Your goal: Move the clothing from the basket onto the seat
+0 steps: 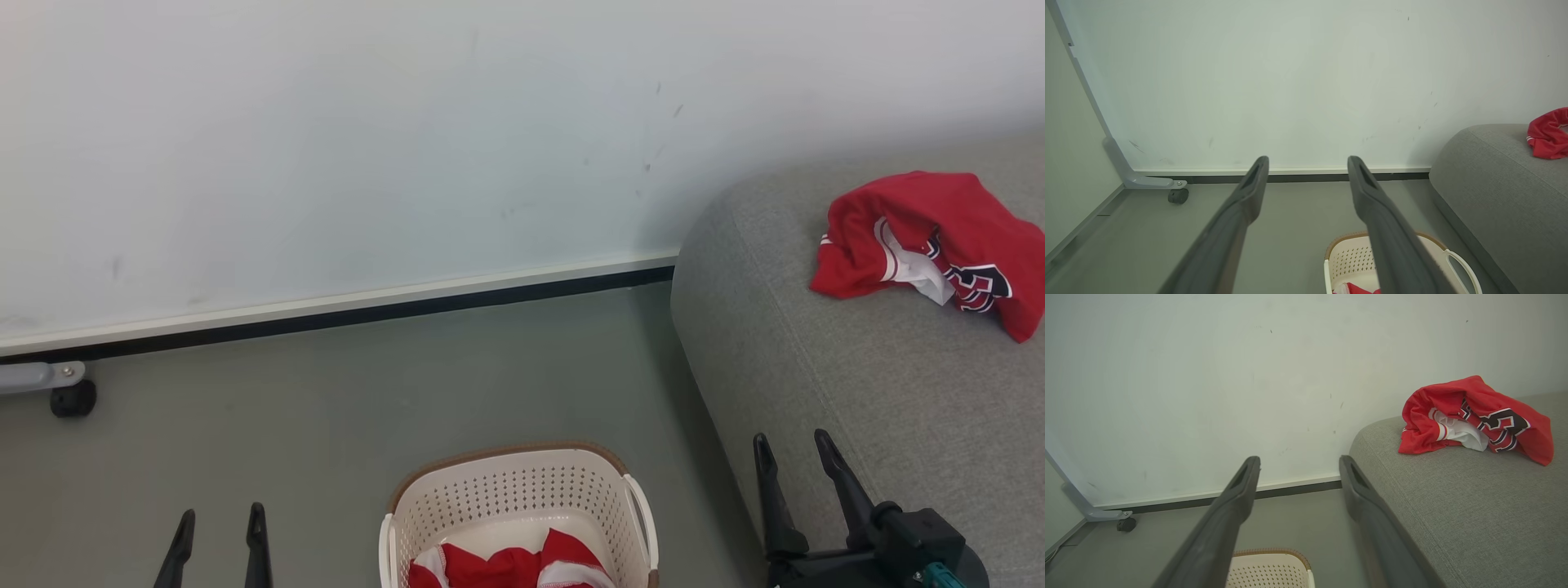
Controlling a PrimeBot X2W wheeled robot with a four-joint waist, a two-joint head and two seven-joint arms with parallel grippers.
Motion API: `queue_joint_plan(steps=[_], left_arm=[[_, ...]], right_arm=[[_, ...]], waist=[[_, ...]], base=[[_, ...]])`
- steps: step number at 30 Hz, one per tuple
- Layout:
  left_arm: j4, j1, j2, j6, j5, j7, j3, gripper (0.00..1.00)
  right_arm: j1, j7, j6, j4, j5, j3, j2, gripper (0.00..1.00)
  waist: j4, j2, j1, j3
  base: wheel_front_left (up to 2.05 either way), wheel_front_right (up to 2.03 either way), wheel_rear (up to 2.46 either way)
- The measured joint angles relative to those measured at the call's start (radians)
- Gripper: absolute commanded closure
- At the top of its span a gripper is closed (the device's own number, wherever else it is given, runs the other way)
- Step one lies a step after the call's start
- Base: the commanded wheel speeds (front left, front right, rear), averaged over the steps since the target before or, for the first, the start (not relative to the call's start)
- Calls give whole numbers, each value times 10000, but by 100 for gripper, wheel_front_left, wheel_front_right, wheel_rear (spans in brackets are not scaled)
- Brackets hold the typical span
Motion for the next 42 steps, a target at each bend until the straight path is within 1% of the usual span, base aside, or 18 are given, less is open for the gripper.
queue_joint_plan(steps=[3, 7, 12, 16, 19, 21, 30, 32, 40, 42], left_arm=[[-36, -23, 31, -23, 19, 0, -128, 0], [-59, -272, 82, -201, 142, 56, -391, 0], [-48, -1018, 146, -380, 311, 360, -754, 0], [121, -1796, 148, -556, 493, 644, -1118, 0], [395, -2310, 134, -648, 667, 865, -1340, 0], [727, -2719, 121, -825, 759, 1087, -1576, 0], [1772, -3780, 140, -1254, 1269, 1758, -2242, 0], [2011, -4027, 140, -1258, 1352, 1889, -2336, 0], [2872, -5184, 249, -1565, 1864, 2351, -2696, 0], [2976, -5346, 268, -1597, 1912, 2412, -2727, 0]], right_arm=[[0, 0, 0, -65, 0, 8, -2, 0], [-17, 0, -2, -286, 0, 33, 0, 0], [-97, -2, -15, -573, -4, 0, -4, 0], [-541, -4, -84, -700, -29, -104, -21, 0], [-820, -4, -98, -844, -31, -205, -36, 0], [-1118, -6, -178, -976, -31, -324, -38, 0], [-1961, -25, -232, -1290, -29, -566, -35, 0], [-2156, -33, -232, -1317, -12, -587, -31, 0], [-3050, -65, -232, -1534, 19, -545, 13, 0], [-3170, -65, -232, -1544, 36, -535, 19, 0]], waist=[[-21, 0, 0, 117], [-60, 0, 0, 369], [-143, 0, 0, 852], [-247, 1, 1, 1343], [-352, 1, 1, 1736], [-480, 1, 2, 2142], [-966, 2, 3, 3409], [-1075, 2, 3, 3696], [-1496, 2, 3, 4880], [-1546, 2, 3, 5033]], base=[[0, 0, 0], [0, 0, 0], [0, 0, 0], [0, 0, 0], [0, 0, 0], [0, 0, 0], [0, 0, 0], [0, 0, 0], [0, 0, 0], [0, 0, 0]])
